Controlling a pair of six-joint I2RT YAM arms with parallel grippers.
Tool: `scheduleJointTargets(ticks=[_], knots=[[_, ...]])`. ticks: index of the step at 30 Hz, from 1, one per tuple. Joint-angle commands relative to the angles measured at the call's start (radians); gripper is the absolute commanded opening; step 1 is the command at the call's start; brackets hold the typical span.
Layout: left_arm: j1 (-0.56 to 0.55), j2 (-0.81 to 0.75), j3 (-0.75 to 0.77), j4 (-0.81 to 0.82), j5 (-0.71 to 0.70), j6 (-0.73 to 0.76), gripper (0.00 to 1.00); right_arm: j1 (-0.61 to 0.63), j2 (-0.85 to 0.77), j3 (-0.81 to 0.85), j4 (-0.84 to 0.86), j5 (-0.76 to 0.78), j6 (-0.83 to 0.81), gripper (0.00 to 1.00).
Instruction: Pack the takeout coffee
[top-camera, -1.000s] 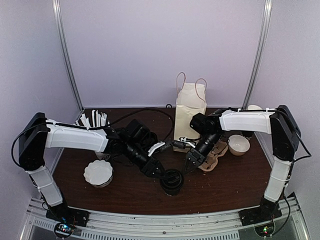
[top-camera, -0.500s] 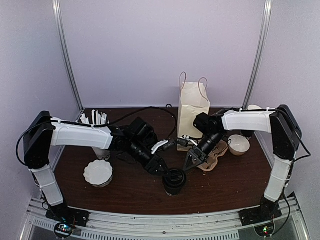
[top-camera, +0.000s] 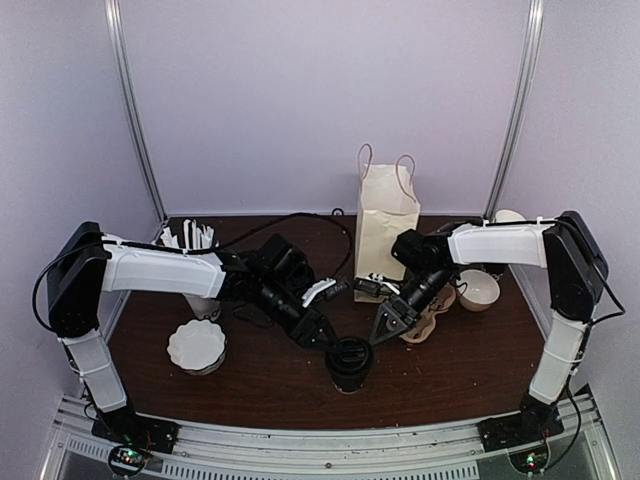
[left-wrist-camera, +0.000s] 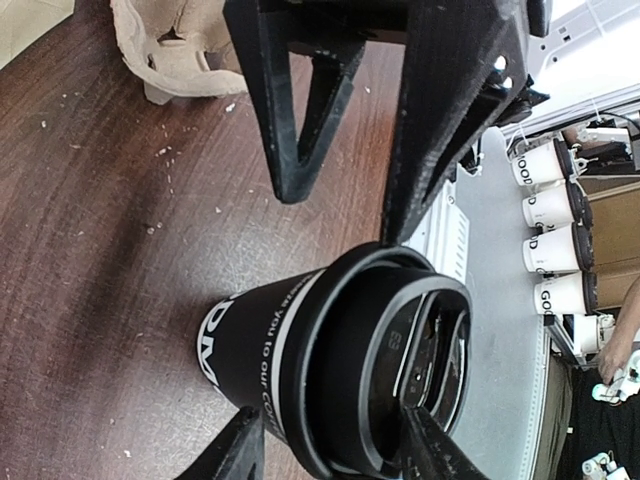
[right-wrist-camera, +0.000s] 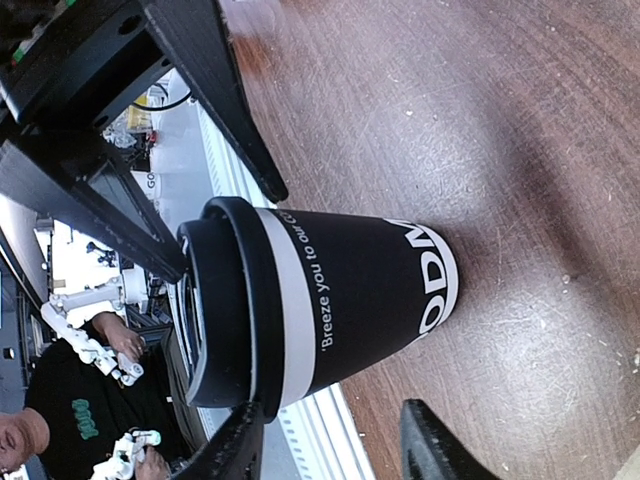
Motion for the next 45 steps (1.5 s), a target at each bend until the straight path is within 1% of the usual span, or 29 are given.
scheduleJointTargets(ticks=[1, 4, 9, 19, 26, 29, 31, 33, 36, 39, 43, 45], knots=[[0.003, 0.045, -0.02, -0.037, -0.094, 0.014, 0.48, -0.016, -0.059, -0.019, 0.013, -0.027, 0.001, 0.53], [0.003, 0.042, -0.019, -0.018, -0.069, 0.005, 0.48, -0.021, -0.104, -0.064, 0.066, -0.013, 0.047, 0.57], [0.002, 0.035, -0.023, -0.009, -0.076, -0.016, 0.48, -0.021, -0.136, -0.119, 0.101, -0.011, 0.061, 0.58], [0.001, 0.033, -0.037, -0.005, -0.084, -0.022, 0.47, -0.007, -0.065, -0.108, 0.1, -0.043, 0.054, 0.51], [0.001, 0.035, -0.04, -0.002, -0.09, -0.024, 0.47, 0.013, -0.03, -0.098, 0.091, -0.034, 0.047, 0.51], [0.002, 0.038, -0.041, -0.006, -0.094, -0.025, 0.47, 0.019, -0.006, -0.096, 0.08, 0.028, 0.049, 0.51], [0.001, 0.04, -0.042, -0.008, -0.096, -0.025, 0.47, 0.02, 0.014, -0.092, 0.071, 0.089, 0.055, 0.49], [0.0, 0.039, -0.047, -0.007, -0.101, -0.025, 0.47, 0.021, 0.035, -0.091, 0.064, 0.194, 0.074, 0.45], [0.002, 0.045, -0.052, -0.01, -0.11, -0.024, 0.47, 0.021, 0.085, -0.088, 0.045, 0.404, 0.095, 0.41], [0.001, 0.047, -0.053, -0.016, -0.119, -0.024, 0.47, 0.02, 0.124, -0.073, 0.016, 0.511, 0.108, 0.39], [0.001, 0.045, -0.053, -0.018, -0.128, -0.024, 0.47, 0.019, 0.115, -0.076, 0.01, 0.561, 0.103, 0.36], [0.001, 0.039, -0.054, -0.017, -0.128, -0.024, 0.47, 0.017, 0.087, -0.07, 0.015, 0.492, 0.076, 0.34]])
